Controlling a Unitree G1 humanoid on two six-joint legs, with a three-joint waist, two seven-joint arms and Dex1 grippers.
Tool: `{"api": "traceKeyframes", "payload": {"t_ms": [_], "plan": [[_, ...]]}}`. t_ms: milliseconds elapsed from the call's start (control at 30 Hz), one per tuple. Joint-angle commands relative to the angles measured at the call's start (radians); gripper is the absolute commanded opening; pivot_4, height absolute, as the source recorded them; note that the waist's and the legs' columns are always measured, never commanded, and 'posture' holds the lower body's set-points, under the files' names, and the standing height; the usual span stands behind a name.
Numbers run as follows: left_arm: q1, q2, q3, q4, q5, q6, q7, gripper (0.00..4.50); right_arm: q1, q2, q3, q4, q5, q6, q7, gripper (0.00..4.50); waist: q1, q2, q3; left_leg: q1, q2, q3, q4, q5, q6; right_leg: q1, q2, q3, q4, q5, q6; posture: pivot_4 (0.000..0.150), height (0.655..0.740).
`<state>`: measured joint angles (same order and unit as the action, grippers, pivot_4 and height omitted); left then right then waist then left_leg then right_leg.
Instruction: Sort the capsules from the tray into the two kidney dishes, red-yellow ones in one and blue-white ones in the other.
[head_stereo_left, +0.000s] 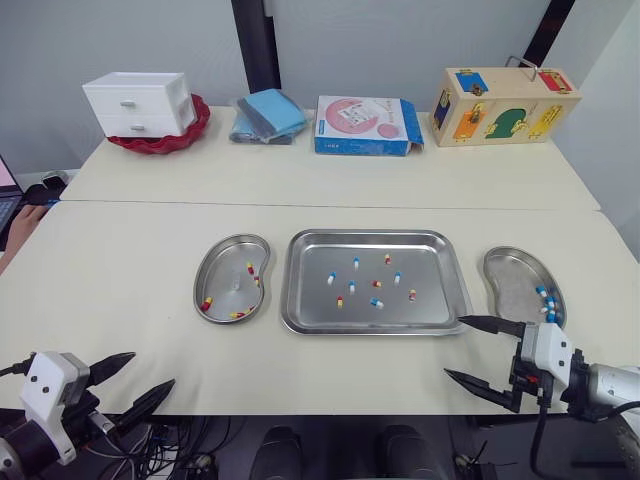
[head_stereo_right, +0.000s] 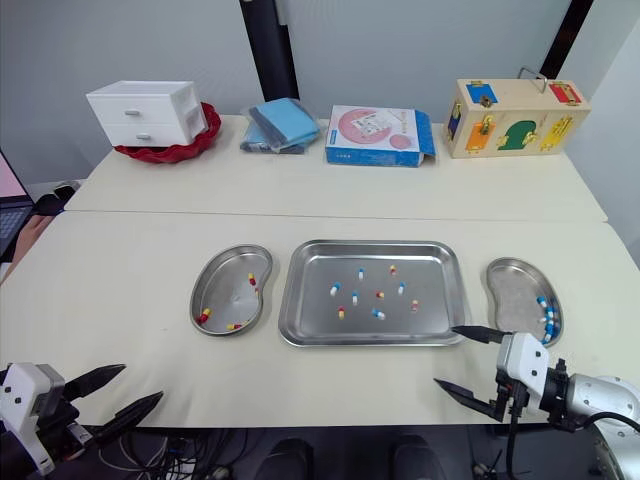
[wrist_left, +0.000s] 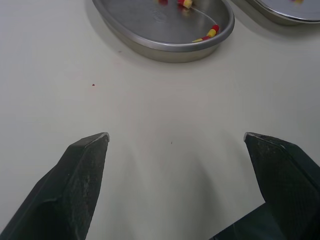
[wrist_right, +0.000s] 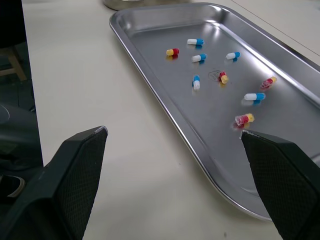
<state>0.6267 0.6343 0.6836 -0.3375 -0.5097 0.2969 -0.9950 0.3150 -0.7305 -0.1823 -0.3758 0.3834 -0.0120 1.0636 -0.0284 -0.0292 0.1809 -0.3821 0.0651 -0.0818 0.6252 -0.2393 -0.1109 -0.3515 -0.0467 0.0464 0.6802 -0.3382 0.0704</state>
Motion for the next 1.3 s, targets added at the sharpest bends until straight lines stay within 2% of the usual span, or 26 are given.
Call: {"api": "traceKeyframes", "payload": {"t_ms": [33,333,900,1033,1133,1300], "plan": [[0.001,0.009,0.010,0.004,-0.008,-0.018,-0.006,4.49,0.002,0.000,-0.011,-0.007,0.009,-0.019,0.000,4.50,0.000,0.000,0.000,0.000,0.000,0.000,0.000,0.000,0.000,0.000,0.000,0.000,0.000,0.000,0.000,0.150,0.7400],[0.017,-0.001,-0.002,-0.035,-0.025,-0.029,-0.035,4.49,-0.001,-0.007,-0.013,-0.001,0.011,-0.022,0.006,4.50,0.000,0.000,0.000,0.000,0.000,0.000,0.000,0.000,0.000,0.000,0.000,0.000,0.000,0.000,0.000,0.150,0.7400],[-0.037,0.046,-0.063,-0.104,-0.014,-0.074,-0.097,4.49,0.004,-0.012,-0.015,-0.027,0.013,-0.002,-0.006,4.50,0.000,0.000,0.000,0.000,0.000,0.000,0.000,0.000,0.000,0.000,0.000,0.000,0.000,0.000,0.000,0.150,0.7400],[-0.126,0.144,-0.159,-0.226,-0.041,0.014,-0.095,4.49,0.000,-0.015,-0.010,-0.044,0.016,0.011,-0.011,4.50,0.006,0.001,0.001,0.000,0.000,-0.001,0.000,0.000,0.000,0.001,0.000,0.000,0.000,0.000,0.000,0.150,0.7400],[-0.232,0.195,-0.252,-0.290,-0.058,0.107,-0.041,4.49,-0.009,-0.015,-0.001,-0.061,0.017,0.027,-0.019,4.50,0.003,0.002,0.001,0.000,-0.001,-0.001,0.000,0.000,0.000,0.001,0.000,0.001,0.000,0.000,0.001,0.150,0.7400],[-0.484,0.212,-0.464,-0.323,-0.015,0.258,0.099,4.49,-0.030,-0.005,0.021,-0.097,0.024,0.068,-0.045,4.50,0.001,0.004,0.003,0.000,0.000,-0.001,0.000,0.000,0.000,0.001,0.001,0.001,0.000,0.000,0.001,0.150,0.7400]]}}
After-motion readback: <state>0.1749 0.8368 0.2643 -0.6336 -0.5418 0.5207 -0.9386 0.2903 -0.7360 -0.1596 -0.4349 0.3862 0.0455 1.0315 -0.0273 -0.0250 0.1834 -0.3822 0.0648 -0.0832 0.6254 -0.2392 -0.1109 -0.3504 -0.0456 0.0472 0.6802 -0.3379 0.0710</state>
